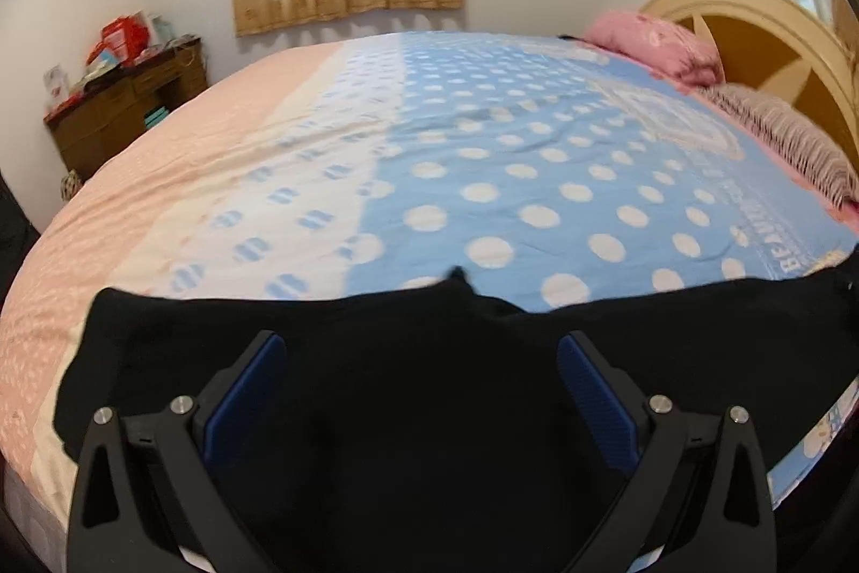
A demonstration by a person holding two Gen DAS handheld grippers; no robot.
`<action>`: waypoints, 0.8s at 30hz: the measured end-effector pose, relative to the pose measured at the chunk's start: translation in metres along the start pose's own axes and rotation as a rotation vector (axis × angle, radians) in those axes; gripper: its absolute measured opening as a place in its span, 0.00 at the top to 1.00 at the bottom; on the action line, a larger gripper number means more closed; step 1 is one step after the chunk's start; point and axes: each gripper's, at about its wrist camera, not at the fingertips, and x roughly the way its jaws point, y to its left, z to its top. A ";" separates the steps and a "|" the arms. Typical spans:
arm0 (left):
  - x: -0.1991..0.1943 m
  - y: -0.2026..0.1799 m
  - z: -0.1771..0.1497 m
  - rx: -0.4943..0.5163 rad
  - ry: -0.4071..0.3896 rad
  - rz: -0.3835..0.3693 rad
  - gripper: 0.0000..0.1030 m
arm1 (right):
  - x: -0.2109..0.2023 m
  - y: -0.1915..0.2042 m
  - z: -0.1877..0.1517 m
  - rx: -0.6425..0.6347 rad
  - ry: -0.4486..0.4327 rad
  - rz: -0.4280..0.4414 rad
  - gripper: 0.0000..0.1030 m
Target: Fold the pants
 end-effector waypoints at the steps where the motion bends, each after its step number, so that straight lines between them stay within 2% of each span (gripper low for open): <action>1: 0.004 -0.003 -0.001 0.009 0.015 0.001 0.00 | -0.014 -0.007 0.001 0.015 -0.036 -0.007 0.70; 3: 0.015 -0.007 -0.008 0.030 0.060 0.007 0.00 | -0.044 -0.031 0.005 0.081 -0.162 -0.051 0.70; 4: 0.018 -0.008 -0.011 0.036 0.076 0.014 0.00 | -0.052 -0.044 0.007 0.110 -0.187 -0.078 0.69; 5: 0.019 -0.007 -0.014 0.040 0.088 0.022 0.00 | -0.060 -0.064 0.007 0.164 -0.205 -0.116 0.63; 7: 0.019 -0.004 -0.016 0.030 0.092 0.031 0.00 | -0.063 -0.096 0.004 0.255 -0.205 -0.128 0.48; 11: 0.015 0.000 -0.013 -0.010 0.080 0.032 0.00 | -0.058 -0.136 -0.009 0.363 -0.200 -0.107 0.46; 14: 0.015 -0.005 -0.010 -0.013 0.074 0.024 0.00 | -0.042 -0.146 -0.016 0.382 -0.162 -0.117 0.46; 16: 0.016 -0.011 -0.010 0.012 0.081 0.017 0.00 | -0.041 -0.144 -0.023 0.348 -0.202 -0.117 0.46; 19: 0.014 -0.017 -0.010 0.050 0.079 0.023 0.00 | -0.040 -0.131 -0.026 0.284 -0.172 -0.146 0.46; 24: 0.013 -0.013 -0.009 0.035 0.078 0.023 0.00 | -0.040 -0.106 -0.031 0.135 -0.119 -0.211 0.47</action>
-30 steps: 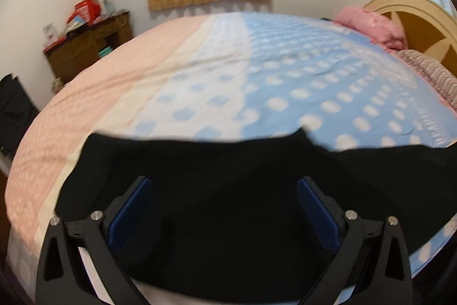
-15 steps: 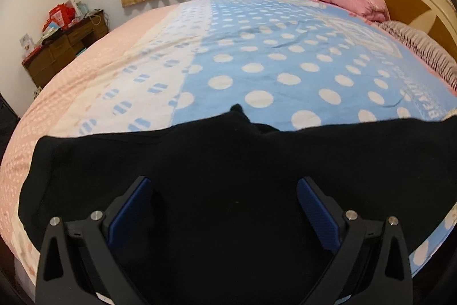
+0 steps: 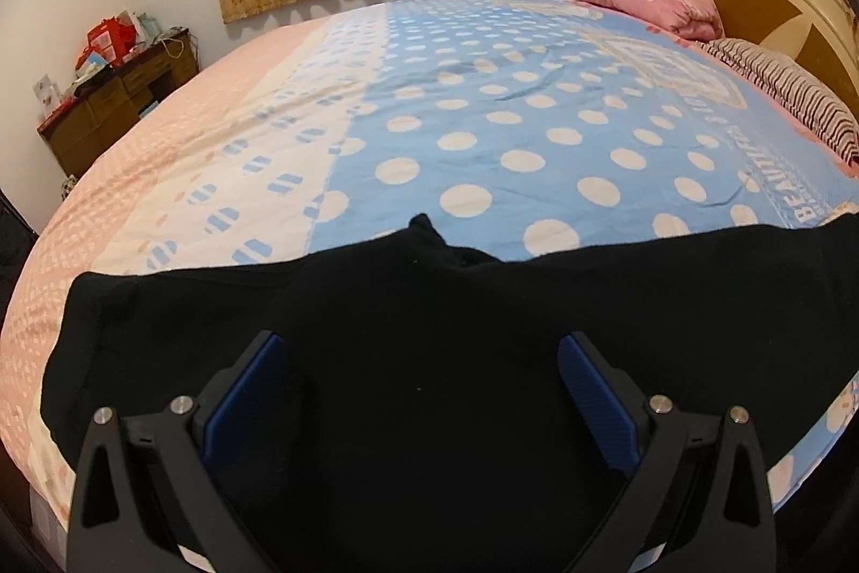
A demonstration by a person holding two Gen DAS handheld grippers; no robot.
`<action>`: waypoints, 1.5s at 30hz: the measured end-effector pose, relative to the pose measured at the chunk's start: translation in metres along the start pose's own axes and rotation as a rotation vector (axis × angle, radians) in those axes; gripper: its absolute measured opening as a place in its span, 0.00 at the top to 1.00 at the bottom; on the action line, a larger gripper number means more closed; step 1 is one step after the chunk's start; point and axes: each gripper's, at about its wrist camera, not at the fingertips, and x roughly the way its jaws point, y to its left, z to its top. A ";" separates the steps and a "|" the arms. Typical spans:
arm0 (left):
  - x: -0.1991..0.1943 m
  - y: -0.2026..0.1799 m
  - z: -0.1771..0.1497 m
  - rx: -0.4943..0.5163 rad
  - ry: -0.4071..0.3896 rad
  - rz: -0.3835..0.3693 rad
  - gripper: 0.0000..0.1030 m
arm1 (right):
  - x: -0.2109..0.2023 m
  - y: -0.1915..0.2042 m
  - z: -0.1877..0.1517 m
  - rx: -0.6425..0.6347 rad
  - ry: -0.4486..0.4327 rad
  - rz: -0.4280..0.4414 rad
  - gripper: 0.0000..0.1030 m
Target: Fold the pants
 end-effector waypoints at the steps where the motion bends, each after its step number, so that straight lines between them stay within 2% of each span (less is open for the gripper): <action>1: 0.001 0.001 0.000 -0.004 0.002 -0.001 0.00 | -0.001 0.004 -0.001 -0.023 0.001 -0.014 0.52; 2: 0.001 0.001 0.000 -0.007 0.006 -0.002 0.00 | -0.001 0.005 -0.001 -0.028 0.006 -0.001 0.62; 4: 0.002 0.003 0.000 -0.012 0.008 -0.006 0.00 | 0.000 0.005 0.000 -0.017 0.017 0.015 0.76; 8: -0.002 0.008 -0.002 -0.024 -0.003 -0.008 0.00 | -0.003 0.005 0.009 -0.015 0.056 0.031 0.89; 11: -0.007 0.020 -0.001 -0.046 -0.021 -0.001 0.00 | -0.027 0.011 0.021 0.029 -0.006 0.085 0.89; 14: -0.013 0.035 -0.001 -0.071 -0.041 0.022 0.00 | -0.062 0.046 0.035 0.028 -0.092 0.247 0.89; 16: -0.016 0.047 -0.001 -0.105 -0.050 0.033 0.00 | -0.076 0.077 0.040 -0.017 -0.114 0.356 0.89; 19: -0.018 0.061 -0.001 -0.145 -0.059 0.041 0.00 | -0.095 0.150 0.033 -0.151 -0.118 0.550 0.89; 20: -0.019 0.064 -0.001 -0.155 -0.062 0.045 0.00 | -0.098 0.173 0.025 -0.192 -0.106 0.590 0.89; 23: -0.019 0.073 -0.004 -0.179 -0.058 0.047 0.00 | -0.096 0.230 -0.005 -0.287 -0.066 0.677 0.89; 27: -0.019 0.080 -0.011 -0.192 -0.046 0.056 0.00 | -0.079 0.289 -0.055 -0.379 0.032 0.739 0.89; 29: -0.019 0.084 -0.013 -0.195 -0.044 0.058 0.00 | -0.077 0.312 -0.079 -0.452 0.049 0.733 0.89; 31: -0.020 0.088 -0.014 -0.197 -0.045 0.066 0.00 | -0.080 0.328 -0.101 -0.547 0.030 0.698 0.89; 34: -0.022 0.094 -0.015 -0.209 -0.052 0.071 0.00 | -0.081 0.340 -0.121 -0.638 0.014 0.648 0.85; 36: -0.021 0.097 -0.015 -0.219 -0.053 0.066 0.00 | -0.080 0.338 -0.126 -0.639 0.029 0.655 0.72; 37: -0.019 0.097 -0.015 -0.222 -0.051 0.063 0.00 | -0.080 0.339 -0.128 -0.626 0.047 0.687 0.52; 38: -0.018 0.097 -0.015 -0.222 -0.048 0.061 0.00 | -0.081 0.339 -0.125 -0.611 0.063 0.722 0.37; 39: -0.017 0.096 -0.016 -0.221 -0.045 0.058 0.00 | -0.083 0.340 -0.126 -0.598 0.071 0.756 0.34; 42: -0.014 0.091 -0.017 -0.207 -0.035 0.046 0.00 | -0.092 0.346 -0.129 -0.614 0.082 0.828 0.33; 44: -0.014 0.088 -0.017 -0.197 -0.032 0.041 0.00 | -0.103 0.340 -0.121 -0.586 0.098 0.958 0.33; 45: -0.014 0.087 -0.017 -0.192 -0.033 0.041 0.00 | -0.106 0.336 -0.116 -0.557 0.088 0.993 0.33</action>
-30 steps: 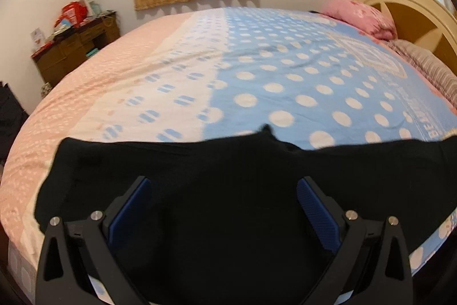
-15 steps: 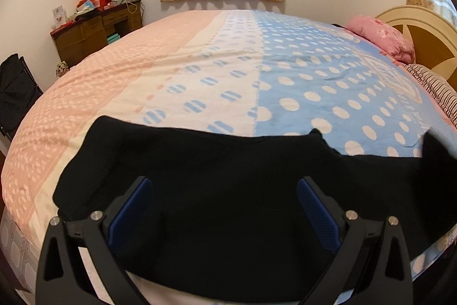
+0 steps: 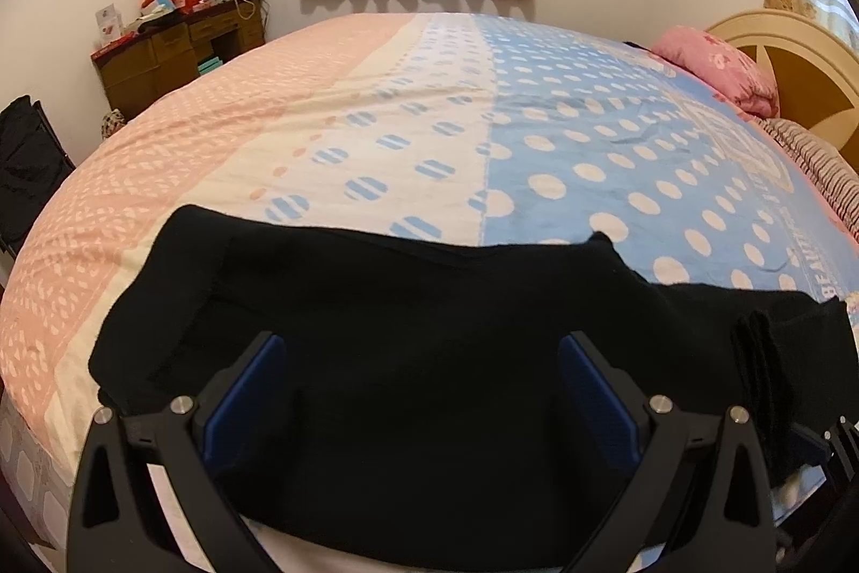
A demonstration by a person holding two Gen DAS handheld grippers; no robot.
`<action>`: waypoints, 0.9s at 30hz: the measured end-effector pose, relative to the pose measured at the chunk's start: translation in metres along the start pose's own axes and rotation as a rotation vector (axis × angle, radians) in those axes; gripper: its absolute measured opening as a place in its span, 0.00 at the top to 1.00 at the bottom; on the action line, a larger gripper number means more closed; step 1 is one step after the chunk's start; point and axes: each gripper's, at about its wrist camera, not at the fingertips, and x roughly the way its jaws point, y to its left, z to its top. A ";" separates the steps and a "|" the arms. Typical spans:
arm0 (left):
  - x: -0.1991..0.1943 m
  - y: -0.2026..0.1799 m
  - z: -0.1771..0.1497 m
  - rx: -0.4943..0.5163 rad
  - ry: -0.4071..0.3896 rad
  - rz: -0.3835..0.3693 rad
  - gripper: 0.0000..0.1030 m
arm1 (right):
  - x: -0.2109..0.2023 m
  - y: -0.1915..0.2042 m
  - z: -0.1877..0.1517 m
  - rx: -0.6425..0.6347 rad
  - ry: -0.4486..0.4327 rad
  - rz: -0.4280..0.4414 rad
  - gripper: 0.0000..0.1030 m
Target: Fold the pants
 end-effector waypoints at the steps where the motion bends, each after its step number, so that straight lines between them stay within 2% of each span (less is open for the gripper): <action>1: -0.001 -0.001 0.000 0.007 -0.003 -0.001 0.00 | -0.008 -0.004 0.004 0.023 -0.035 0.019 0.39; 2: -0.001 -0.001 0.000 0.011 -0.006 -0.002 0.00 | -0.013 -0.011 0.009 0.054 -0.060 0.023 0.55; 3: -0.002 -0.001 0.001 0.015 -0.010 0.001 0.00 | -0.015 -0.022 0.014 0.091 -0.069 -0.002 0.67; 4: -0.003 -0.001 0.001 0.017 -0.015 0.006 0.00 | -0.013 -0.030 0.017 0.118 -0.065 -0.035 0.87; 5: -0.003 -0.001 0.001 0.016 -0.018 0.008 0.00 | -0.008 -0.041 0.020 0.146 -0.053 -0.077 0.92; 6: -0.003 0.000 0.002 0.012 -0.018 0.007 0.00 | 0.000 -0.052 0.020 0.175 -0.040 -0.111 0.92; 10: 0.000 -0.003 0.000 0.000 -0.004 -0.011 0.00 | 0.046 -0.065 0.017 0.205 0.026 -0.140 0.92; 11: -0.001 -0.006 0.000 0.006 -0.001 -0.013 0.00 | 0.052 -0.064 0.016 0.203 -0.002 -0.152 0.92; 14: -0.004 -0.011 -0.001 0.035 -0.010 -0.012 0.00 | 0.048 -0.064 0.026 0.208 -0.004 -0.147 0.92; 15: -0.006 -0.013 0.000 0.040 -0.014 -0.015 0.00 | 0.039 -0.067 0.028 0.224 -0.026 -0.135 0.92; 16: -0.007 -0.016 0.000 0.044 -0.015 -0.026 0.00 | 0.020 -0.073 0.031 0.248 -0.085 -0.142 0.92; 18: -0.009 -0.023 0.001 0.060 -0.021 -0.055 0.00 | -0.013 -0.085 0.033 0.255 -0.158 -0.206 0.92; 20: -0.011 -0.034 0.003 0.087 -0.035 -0.073 0.00 | -0.048 -0.105 0.031 0.255 -0.200 -0.361 0.92; 21: -0.012 -0.040 0.004 0.098 -0.040 -0.080 0.00 | -0.061 -0.113 0.027 0.258 -0.208 -0.411 0.92; 25: -0.012 -0.073 0.006 0.138 -0.040 -0.168 0.00 | -0.083 -0.153 0.007 0.300 -0.134 -0.561 0.92; 27: -0.012 -0.094 0.005 0.180 -0.039 -0.206 0.00 | -0.076 -0.172 -0.006 0.340 -0.083 -0.582 0.92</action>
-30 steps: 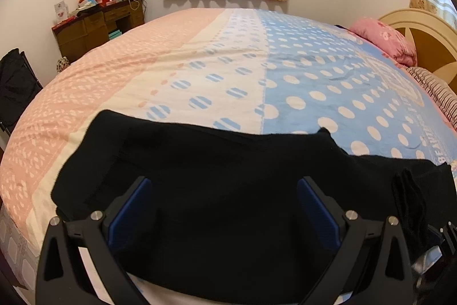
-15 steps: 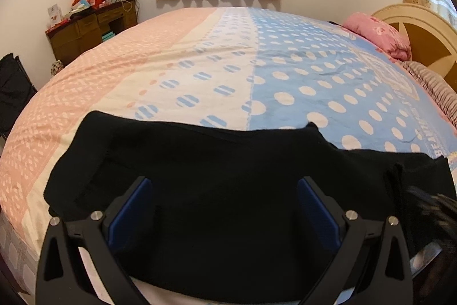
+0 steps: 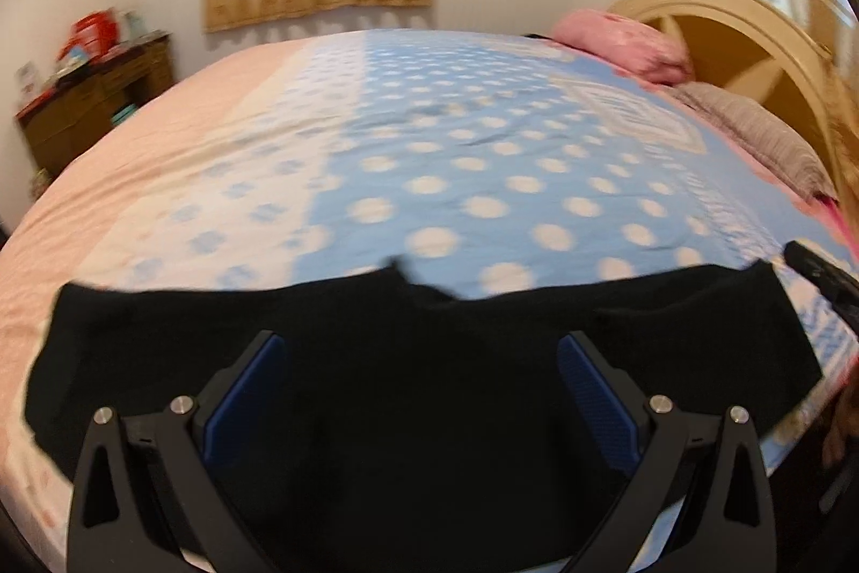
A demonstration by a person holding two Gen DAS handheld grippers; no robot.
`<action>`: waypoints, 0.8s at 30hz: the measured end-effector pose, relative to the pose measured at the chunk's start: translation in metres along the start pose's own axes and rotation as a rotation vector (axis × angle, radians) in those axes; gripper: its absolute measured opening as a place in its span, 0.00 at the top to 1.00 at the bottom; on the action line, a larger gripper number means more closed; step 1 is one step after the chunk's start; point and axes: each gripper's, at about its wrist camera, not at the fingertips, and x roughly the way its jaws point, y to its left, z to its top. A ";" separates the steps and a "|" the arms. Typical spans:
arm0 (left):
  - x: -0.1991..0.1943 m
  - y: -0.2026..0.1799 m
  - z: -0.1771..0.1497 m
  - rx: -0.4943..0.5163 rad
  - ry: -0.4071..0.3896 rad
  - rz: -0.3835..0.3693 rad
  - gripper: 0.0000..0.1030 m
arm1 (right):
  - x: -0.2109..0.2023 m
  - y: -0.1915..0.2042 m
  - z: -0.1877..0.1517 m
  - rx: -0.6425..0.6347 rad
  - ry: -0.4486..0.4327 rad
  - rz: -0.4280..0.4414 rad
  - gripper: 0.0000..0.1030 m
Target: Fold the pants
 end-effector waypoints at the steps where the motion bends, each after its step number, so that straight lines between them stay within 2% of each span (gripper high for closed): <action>1: 0.002 -0.009 0.001 0.016 0.001 -0.010 0.00 | 0.010 -0.005 -0.004 0.013 0.037 -0.008 0.92; 2: 0.003 -0.017 0.000 0.030 0.003 -0.023 0.00 | 0.022 -0.011 -0.011 0.053 0.075 -0.006 0.92; 4: 0.009 -0.032 -0.001 0.055 0.014 -0.048 0.00 | 0.018 -0.014 -0.015 0.095 0.032 0.003 0.92; 7: 0.025 -0.046 -0.006 0.093 0.070 -0.037 0.00 | 0.014 -0.007 -0.007 0.066 0.044 -0.024 0.92; 10: 0.025 -0.038 -0.007 0.091 0.074 -0.019 0.00 | -0.012 0.001 0.000 0.092 -0.035 0.074 0.92; 12: 0.020 -0.025 -0.006 0.071 0.059 -0.004 0.00 | -0.024 0.022 0.006 0.069 -0.075 0.134 0.92; 15: 0.010 0.009 -0.006 0.017 0.029 0.072 0.00 | -0.027 0.063 0.009 -0.004 -0.068 0.247 0.92; 18: -0.003 0.058 -0.011 -0.071 0.004 0.204 0.00 | -0.026 0.109 0.005 -0.095 -0.040 0.350 0.92; 20: -0.018 0.101 -0.018 -0.160 -0.029 0.326 0.00 | -0.024 0.133 0.000 -0.144 -0.017 0.399 0.92; 23: -0.037 0.152 -0.032 -0.302 -0.064 0.433 0.00 | -0.020 0.161 -0.009 -0.196 0.029 0.453 0.92; 24: -0.045 0.174 -0.040 -0.383 -0.073 0.457 0.00 | -0.017 0.167 -0.011 -0.208 0.043 0.468 0.92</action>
